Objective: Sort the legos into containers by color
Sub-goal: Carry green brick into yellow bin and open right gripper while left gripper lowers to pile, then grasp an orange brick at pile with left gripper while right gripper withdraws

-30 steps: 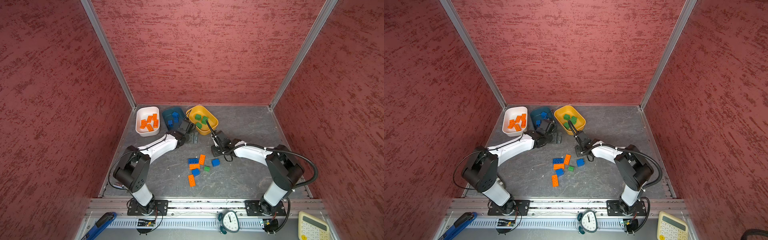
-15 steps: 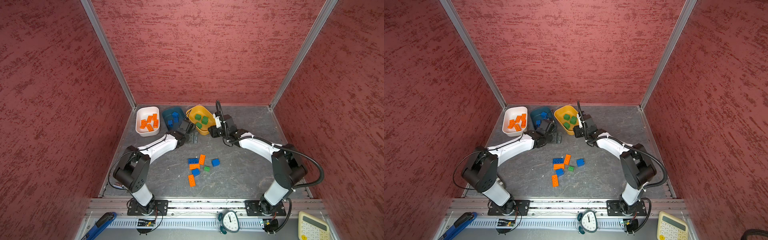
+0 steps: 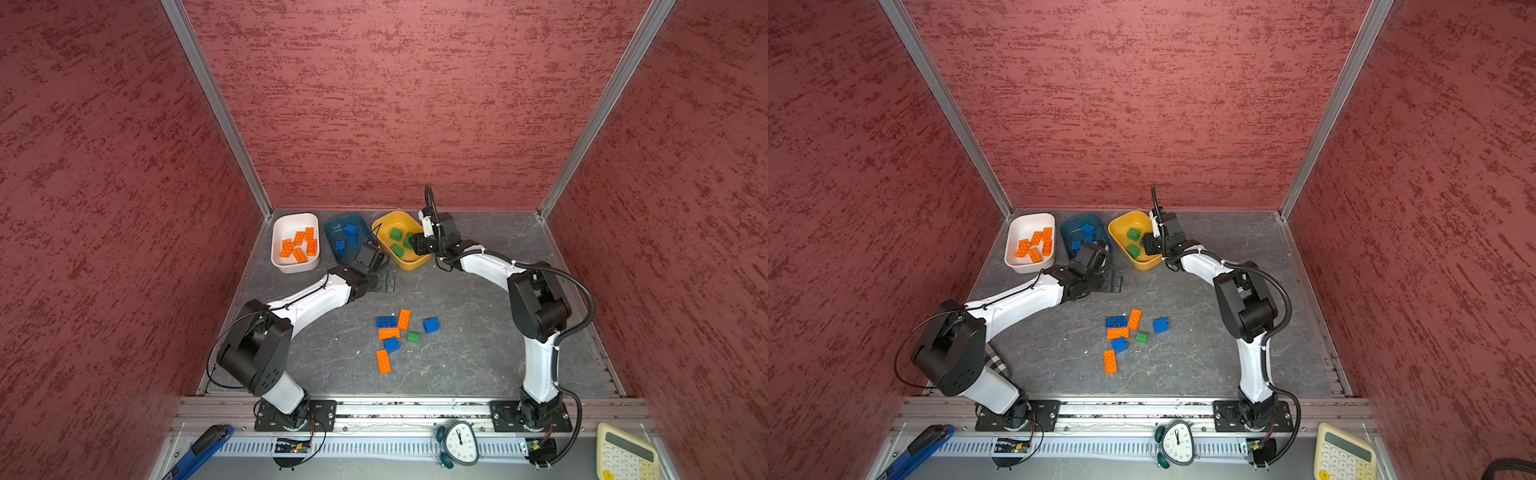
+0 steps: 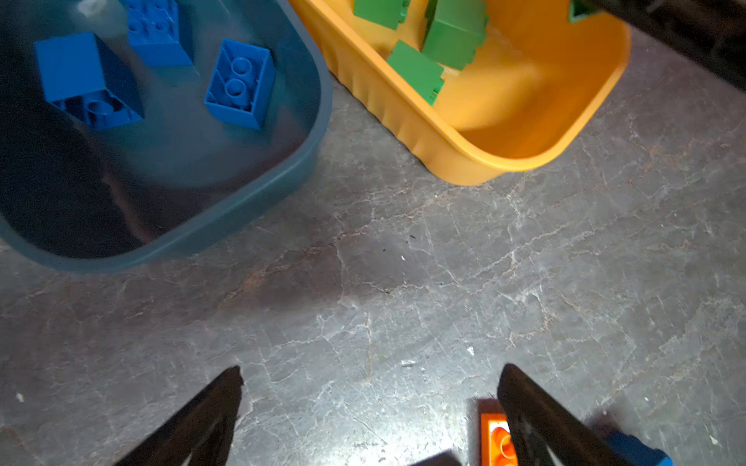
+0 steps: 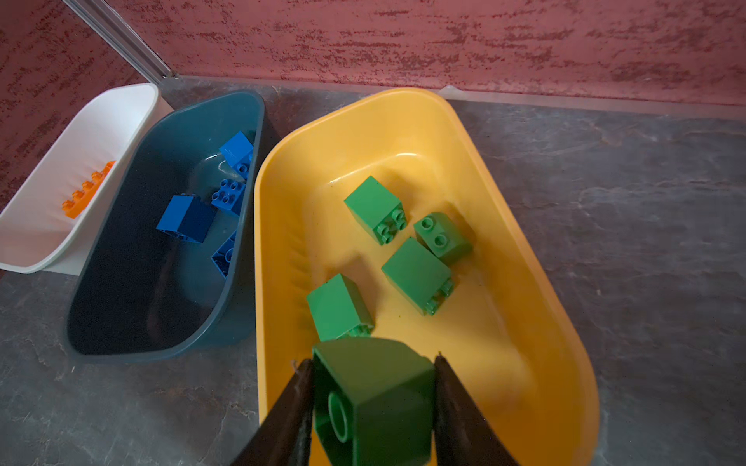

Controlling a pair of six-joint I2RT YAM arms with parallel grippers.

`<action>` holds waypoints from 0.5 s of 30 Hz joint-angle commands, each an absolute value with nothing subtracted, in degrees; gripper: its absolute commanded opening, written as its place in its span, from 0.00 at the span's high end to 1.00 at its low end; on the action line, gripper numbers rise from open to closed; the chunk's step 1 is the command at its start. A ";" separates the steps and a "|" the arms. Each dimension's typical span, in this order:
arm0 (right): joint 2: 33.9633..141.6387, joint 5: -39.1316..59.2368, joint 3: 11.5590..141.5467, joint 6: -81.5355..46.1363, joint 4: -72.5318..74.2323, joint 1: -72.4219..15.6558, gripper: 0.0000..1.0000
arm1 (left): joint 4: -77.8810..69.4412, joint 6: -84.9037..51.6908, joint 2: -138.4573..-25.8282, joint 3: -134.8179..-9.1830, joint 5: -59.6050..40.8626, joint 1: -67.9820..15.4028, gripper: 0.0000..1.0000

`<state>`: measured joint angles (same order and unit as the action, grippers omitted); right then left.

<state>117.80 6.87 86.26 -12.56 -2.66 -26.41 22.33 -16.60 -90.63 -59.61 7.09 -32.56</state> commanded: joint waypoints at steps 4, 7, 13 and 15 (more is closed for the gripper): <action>120.04 6.77 93.61 -11.09 -6.57 -26.30 0.42 | 24.95 -13.36 -88.85 -58.18 2.97 -34.69 0.01; 117.83 7.80 91.82 -10.85 -5.72 -26.27 0.28 | 25.39 -13.27 -89.43 -58.47 2.06 -35.84 0.01; 109.08 8.87 84.11 -11.25 -3.30 -26.28 0.01 | 26.37 -13.01 -92.53 -60.28 -0.73 -39.26 0.10; 105.43 4.09 79.86 -14.20 -1.14 -26.27 0.01 | 27.46 -12.69 -94.41 -61.37 -1.46 -40.42 0.17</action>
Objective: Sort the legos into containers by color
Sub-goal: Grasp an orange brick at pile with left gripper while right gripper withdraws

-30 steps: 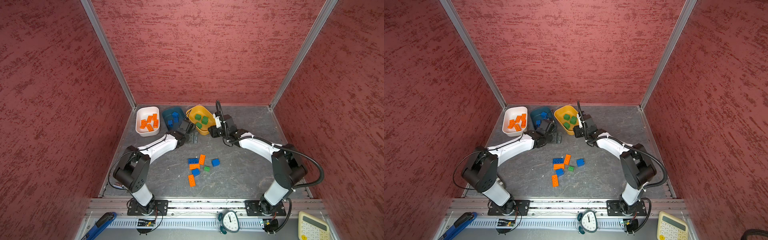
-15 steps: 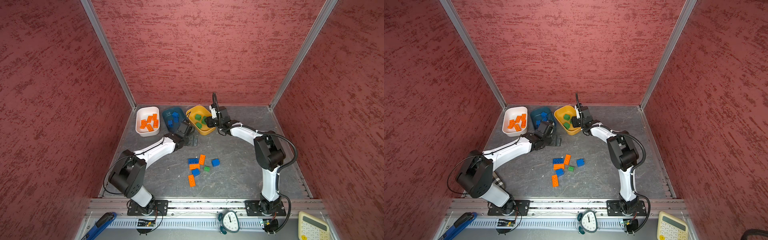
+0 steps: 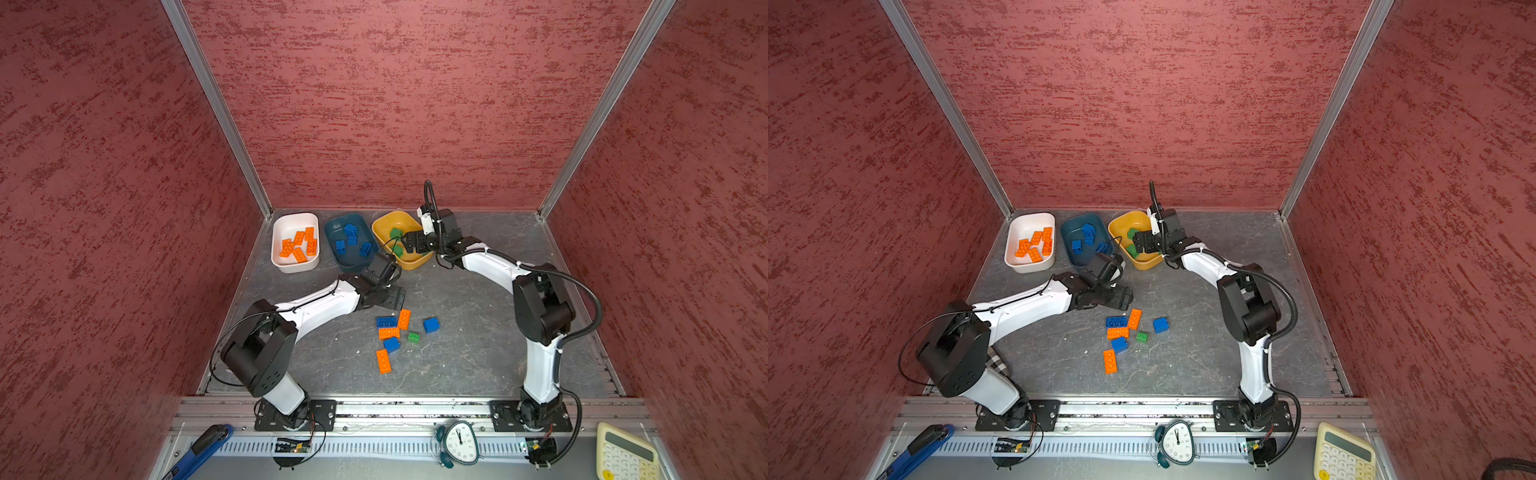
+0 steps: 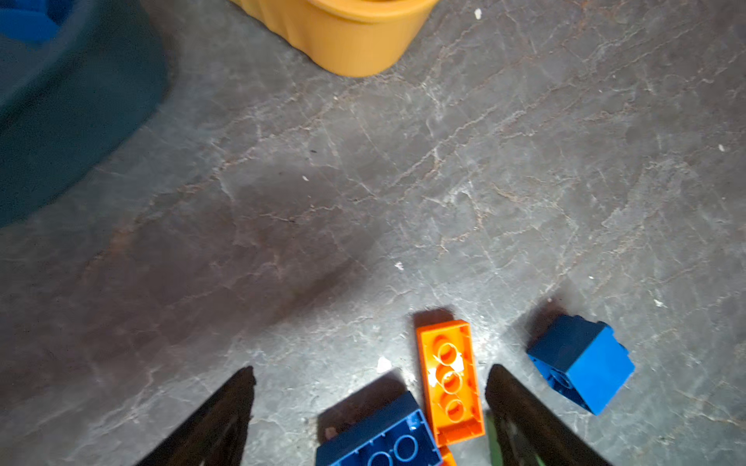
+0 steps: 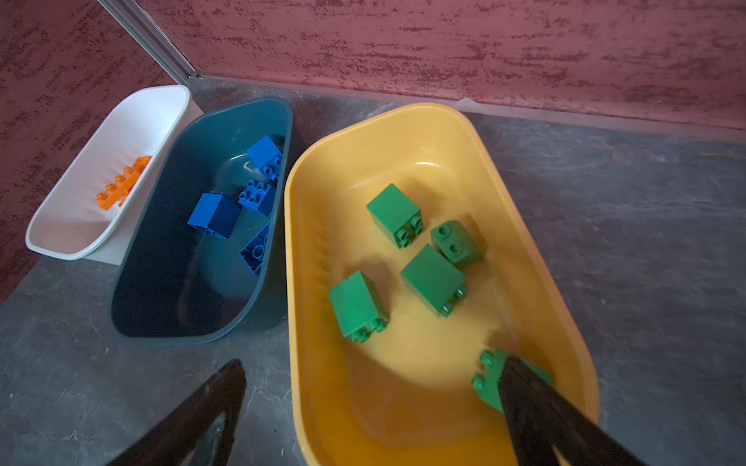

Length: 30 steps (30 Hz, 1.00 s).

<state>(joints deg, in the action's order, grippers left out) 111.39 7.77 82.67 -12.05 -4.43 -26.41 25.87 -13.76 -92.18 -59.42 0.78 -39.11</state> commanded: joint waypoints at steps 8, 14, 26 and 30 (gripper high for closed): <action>93.66 -14.39 63.44 -28.04 5.97 -24.52 0.01 | 30.75 -11.34 -101.80 -64.99 -1.57 -44.35 0.36; 91.66 -12.84 61.32 -28.97 3.49 -22.82 0.01 | 34.31 -9.36 -107.02 -68.29 2.51 -47.05 0.46; 89.24 -12.41 60.38 -29.65 4.07 -22.18 0.01 | 35.18 -10.78 -111.52 -70.54 4.52 -48.59 0.66; 89.17 -9.35 60.63 -27.85 3.83 -22.24 0.01 | 33.92 -12.40 -110.94 -70.63 5.71 -48.10 0.74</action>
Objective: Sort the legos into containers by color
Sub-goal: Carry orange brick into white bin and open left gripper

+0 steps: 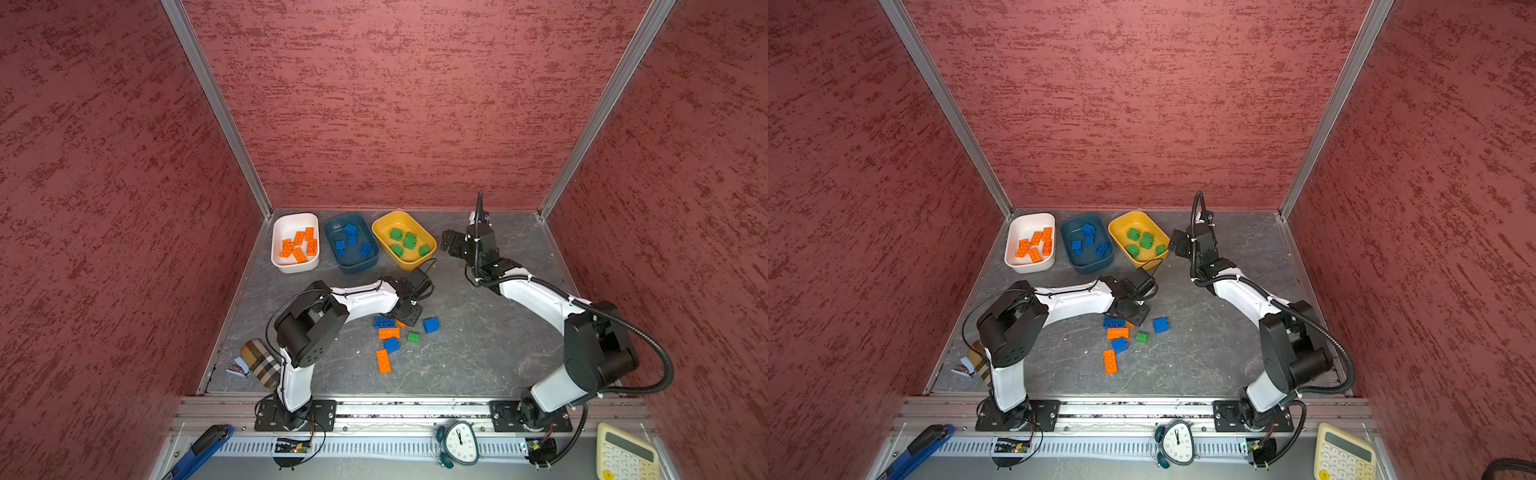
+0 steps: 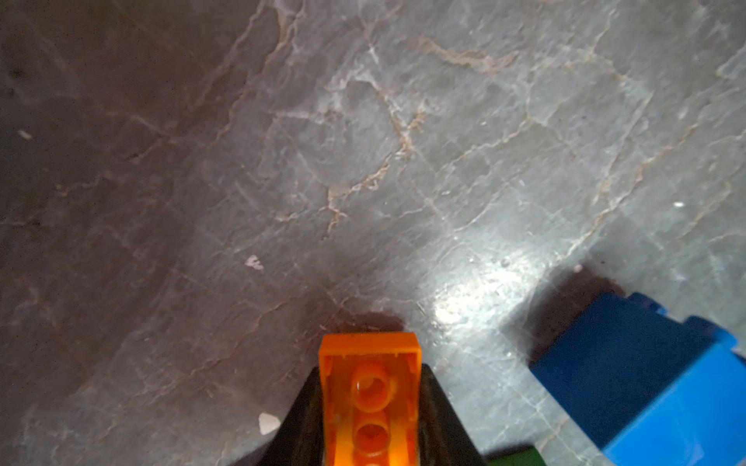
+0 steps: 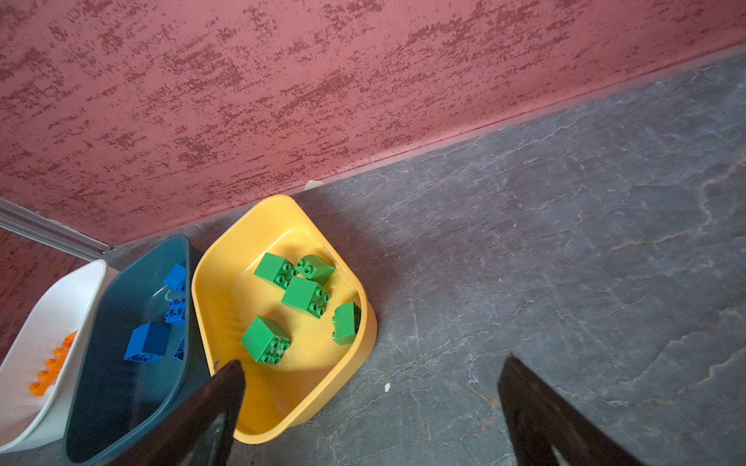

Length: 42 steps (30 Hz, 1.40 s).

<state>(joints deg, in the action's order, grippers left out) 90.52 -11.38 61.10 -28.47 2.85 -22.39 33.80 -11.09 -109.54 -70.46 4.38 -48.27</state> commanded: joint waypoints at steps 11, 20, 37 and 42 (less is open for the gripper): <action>90.09 -3.71 61.86 -25.62 3.62 -22.55 0.01 | 30.27 -16.63 -101.34 -69.23 6.99 -42.70 0.82; 92.11 -2.22 63.85 -25.40 3.34 -23.54 0.01 | 28.47 -17.49 -90.79 -67.57 6.94 -29.65 0.83; 94.59 -5.14 67.95 -21.38 -2.56 -26.44 0.01 | 16.34 -21.89 -93.09 -69.47 5.09 0.42 0.81; 94.17 -5.84 67.68 -21.37 -3.25 -26.61 0.01 | 18.24 -24.85 -98.01 -73.01 4.29 6.98 0.81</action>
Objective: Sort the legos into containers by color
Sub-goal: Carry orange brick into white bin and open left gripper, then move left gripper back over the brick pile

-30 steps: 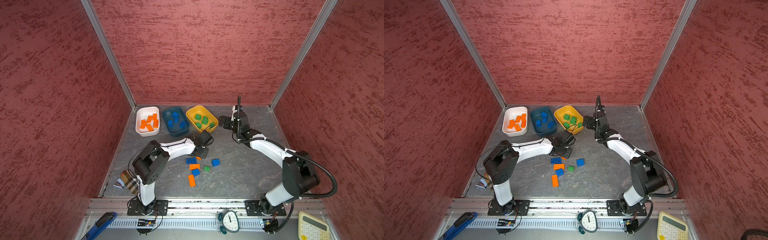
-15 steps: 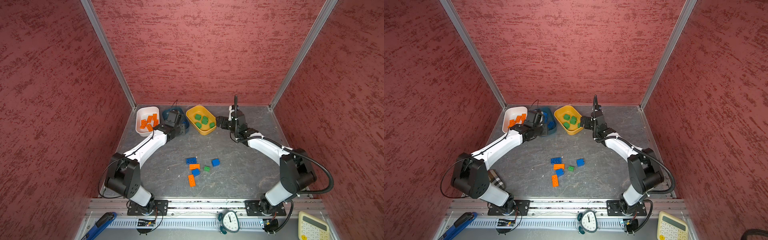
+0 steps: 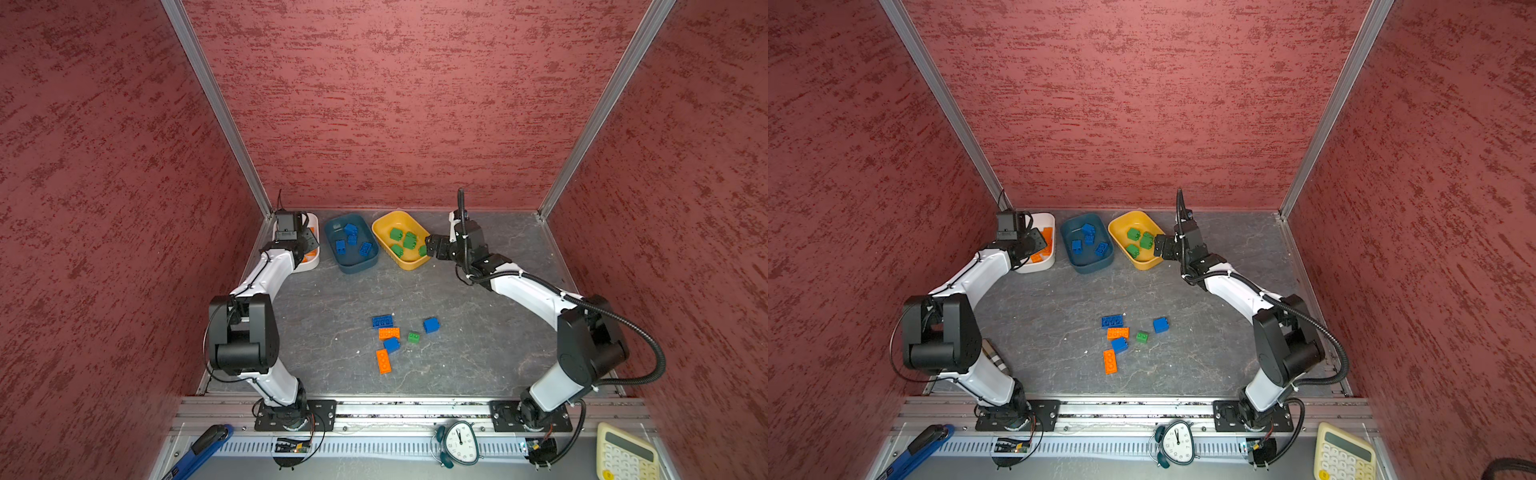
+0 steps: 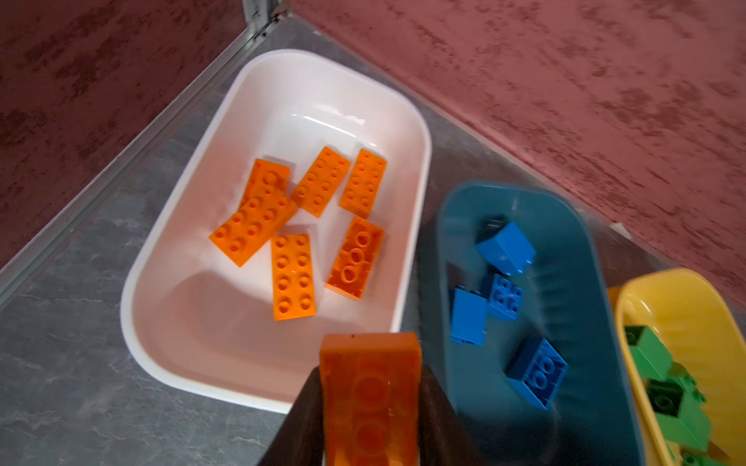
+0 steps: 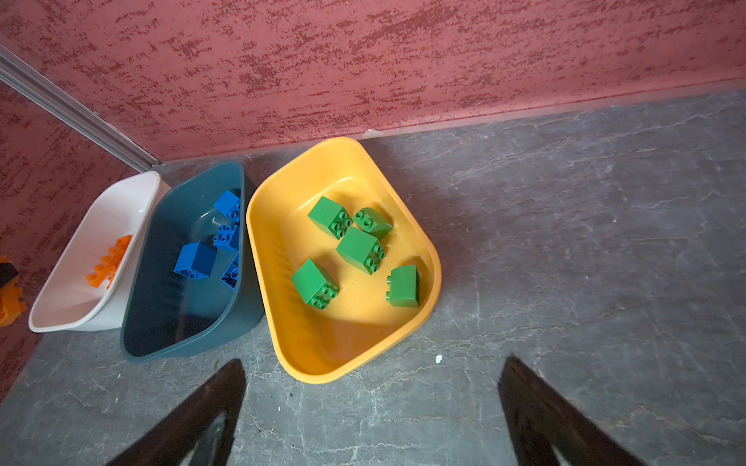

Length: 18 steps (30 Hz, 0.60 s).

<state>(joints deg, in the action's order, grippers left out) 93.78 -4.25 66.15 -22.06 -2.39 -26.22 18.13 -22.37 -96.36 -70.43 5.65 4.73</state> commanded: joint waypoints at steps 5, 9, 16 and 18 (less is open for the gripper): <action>94.23 -6.39 67.76 -21.19 -3.80 -26.71 0.01 | 22.03 -25.66 -104.78 -79.69 3.69 10.08 0.80; 94.15 -6.84 67.94 -21.06 -4.33 -26.92 0.01 | 25.22 -25.66 -110.34 -85.67 4.02 10.64 0.80; 93.61 -7.35 67.54 -20.27 -5.51 -27.16 0.01 | 28.94 -24.55 -115.72 -93.89 -0.54 10.60 0.44; 93.50 -7.40 67.34 -20.15 -5.92 -27.25 0.01 | 27.48 -23.43 -114.20 -92.83 -2.08 9.77 0.33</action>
